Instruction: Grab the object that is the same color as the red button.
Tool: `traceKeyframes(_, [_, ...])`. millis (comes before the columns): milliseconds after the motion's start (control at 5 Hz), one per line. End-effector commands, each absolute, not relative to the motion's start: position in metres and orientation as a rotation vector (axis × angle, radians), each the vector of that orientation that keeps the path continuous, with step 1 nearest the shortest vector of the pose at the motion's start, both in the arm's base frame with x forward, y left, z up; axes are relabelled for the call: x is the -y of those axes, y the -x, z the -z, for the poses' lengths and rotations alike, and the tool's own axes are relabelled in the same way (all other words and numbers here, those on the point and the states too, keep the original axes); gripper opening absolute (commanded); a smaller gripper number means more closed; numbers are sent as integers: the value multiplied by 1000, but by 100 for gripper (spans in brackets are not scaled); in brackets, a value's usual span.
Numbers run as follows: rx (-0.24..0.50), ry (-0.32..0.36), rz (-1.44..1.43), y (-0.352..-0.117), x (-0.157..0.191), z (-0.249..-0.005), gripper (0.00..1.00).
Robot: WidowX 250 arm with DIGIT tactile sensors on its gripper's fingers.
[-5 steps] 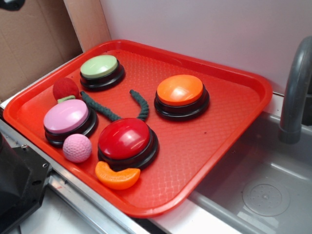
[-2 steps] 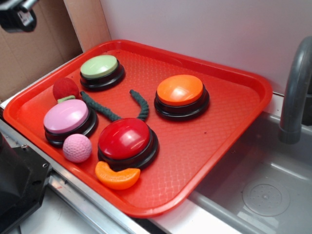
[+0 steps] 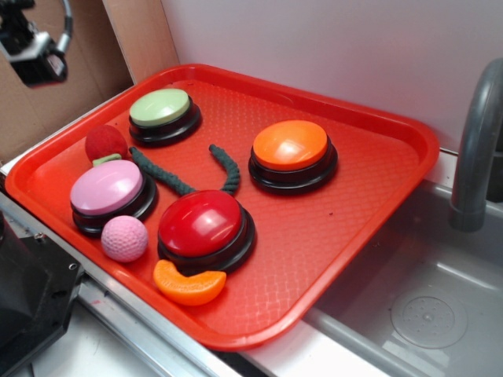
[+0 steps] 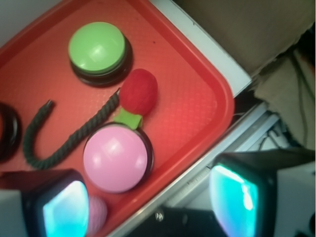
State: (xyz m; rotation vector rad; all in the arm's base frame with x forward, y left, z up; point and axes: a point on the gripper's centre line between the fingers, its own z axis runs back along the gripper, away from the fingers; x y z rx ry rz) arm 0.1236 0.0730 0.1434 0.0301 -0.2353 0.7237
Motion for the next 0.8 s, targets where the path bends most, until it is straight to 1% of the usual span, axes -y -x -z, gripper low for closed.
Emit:
traceKeyframes(0, [361,-12,-749,-147,-94,-100,100])
traceKeyframes(200, [399,-10,-777,-157,-99,-89,100])
traceKeyframes(400, [404,9,-790,-171,-102,-77,100])
traceKeyframes(600, [387,-14,-796,-180,-103,-64,100])
